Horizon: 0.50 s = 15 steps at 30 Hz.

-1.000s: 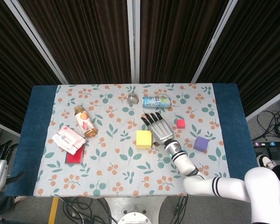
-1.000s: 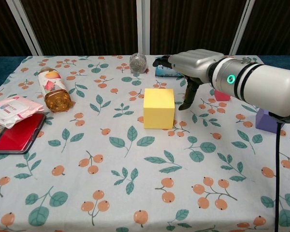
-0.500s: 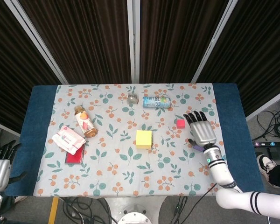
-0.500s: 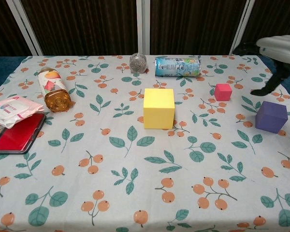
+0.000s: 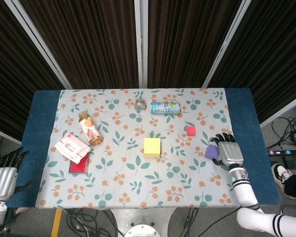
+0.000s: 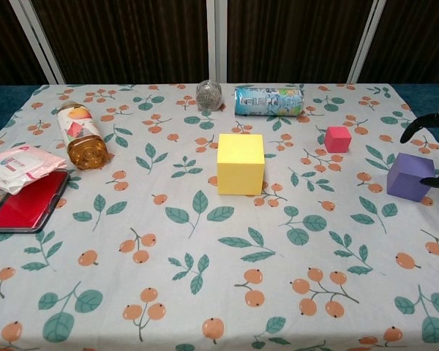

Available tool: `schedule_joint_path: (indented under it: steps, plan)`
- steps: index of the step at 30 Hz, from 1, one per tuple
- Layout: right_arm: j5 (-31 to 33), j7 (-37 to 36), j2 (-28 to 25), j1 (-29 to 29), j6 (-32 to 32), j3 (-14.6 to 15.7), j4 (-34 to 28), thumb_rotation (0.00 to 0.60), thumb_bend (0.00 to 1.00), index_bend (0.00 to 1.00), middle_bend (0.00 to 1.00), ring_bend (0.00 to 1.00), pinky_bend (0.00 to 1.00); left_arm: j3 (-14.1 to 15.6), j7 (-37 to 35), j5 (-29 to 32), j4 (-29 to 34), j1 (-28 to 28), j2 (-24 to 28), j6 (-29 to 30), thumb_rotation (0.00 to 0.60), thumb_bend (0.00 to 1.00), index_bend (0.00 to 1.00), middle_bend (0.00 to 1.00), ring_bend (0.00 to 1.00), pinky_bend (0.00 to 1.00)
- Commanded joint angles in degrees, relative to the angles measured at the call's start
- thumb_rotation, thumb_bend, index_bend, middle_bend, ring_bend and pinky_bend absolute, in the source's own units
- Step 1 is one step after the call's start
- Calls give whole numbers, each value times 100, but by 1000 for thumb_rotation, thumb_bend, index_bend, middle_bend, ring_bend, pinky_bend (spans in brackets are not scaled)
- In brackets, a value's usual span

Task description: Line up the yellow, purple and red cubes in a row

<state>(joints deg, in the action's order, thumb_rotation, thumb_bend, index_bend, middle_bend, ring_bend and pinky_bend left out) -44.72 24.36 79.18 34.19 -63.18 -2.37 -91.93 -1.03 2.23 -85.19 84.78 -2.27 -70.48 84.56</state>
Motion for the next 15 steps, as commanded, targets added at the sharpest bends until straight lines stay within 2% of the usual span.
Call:
schedule_joint_path:
  steps: [1, 15]
  plan:
    - [50, -42, 86, -62, 75, -42, 145, 600, 151, 253, 122, 0, 0, 7, 14, 12, 7, -8, 2, -26, 600, 91, 197, 185, 130, 166]
    - [129, -57, 262, -138, 299, -221, 439, 600, 154, 333, 126, 0, 0, 6, 16, 49, -3, -31, -7, -57, 600, 92, 198, 185, 130, 166]
